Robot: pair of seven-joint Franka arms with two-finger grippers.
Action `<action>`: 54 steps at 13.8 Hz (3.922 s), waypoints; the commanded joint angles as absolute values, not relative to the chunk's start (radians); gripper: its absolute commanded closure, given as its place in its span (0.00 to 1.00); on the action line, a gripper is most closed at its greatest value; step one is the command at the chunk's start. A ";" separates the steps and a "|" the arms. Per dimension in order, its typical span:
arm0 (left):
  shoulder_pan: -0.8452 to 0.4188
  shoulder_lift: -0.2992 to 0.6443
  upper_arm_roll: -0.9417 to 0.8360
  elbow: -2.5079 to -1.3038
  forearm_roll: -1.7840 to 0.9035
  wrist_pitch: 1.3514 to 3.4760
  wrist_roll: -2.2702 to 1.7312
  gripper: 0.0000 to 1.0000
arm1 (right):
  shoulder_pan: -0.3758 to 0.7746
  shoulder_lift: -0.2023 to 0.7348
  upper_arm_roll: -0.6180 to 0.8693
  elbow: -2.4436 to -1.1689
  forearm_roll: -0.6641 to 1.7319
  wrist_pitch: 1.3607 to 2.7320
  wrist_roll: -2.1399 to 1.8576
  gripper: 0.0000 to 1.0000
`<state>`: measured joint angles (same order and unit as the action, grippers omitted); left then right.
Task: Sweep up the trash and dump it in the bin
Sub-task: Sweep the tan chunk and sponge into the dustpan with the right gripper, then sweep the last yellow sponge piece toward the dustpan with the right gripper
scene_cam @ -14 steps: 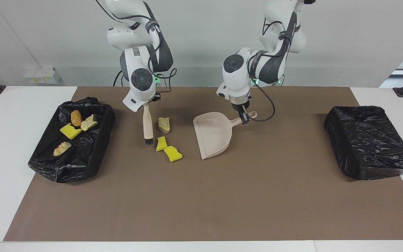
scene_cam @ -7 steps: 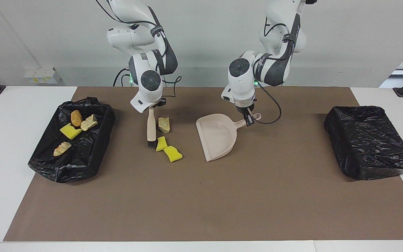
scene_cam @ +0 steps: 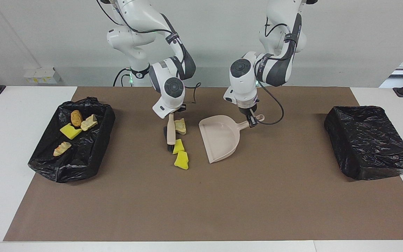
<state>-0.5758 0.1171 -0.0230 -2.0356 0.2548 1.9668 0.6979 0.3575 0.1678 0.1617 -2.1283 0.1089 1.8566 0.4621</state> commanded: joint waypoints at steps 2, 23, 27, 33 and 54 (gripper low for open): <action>-0.565 0.097 -0.026 -2.065 0.282 1.990 0.699 1.00 | 0.406 0.202 0.166 -2.108 0.268 1.913 0.376 1.00; -0.537 0.103 -0.028 -2.063 0.270 1.996 0.441 1.00 | 0.253 0.254 0.156 -1.843 -0.082 1.648 0.245 1.00; -0.535 0.103 -0.028 -2.059 0.272 1.997 0.433 1.00 | 0.247 0.400 0.156 -1.702 -0.268 1.594 0.171 1.00; -0.535 0.107 -0.028 -2.060 0.270 2.006 0.431 1.00 | 0.259 0.462 0.166 -1.637 -0.285 1.522 0.106 1.00; -0.456 0.112 -0.031 -2.059 0.270 2.071 0.647 1.00 | 0.307 0.264 0.173 -1.761 0.147 1.487 -0.050 1.00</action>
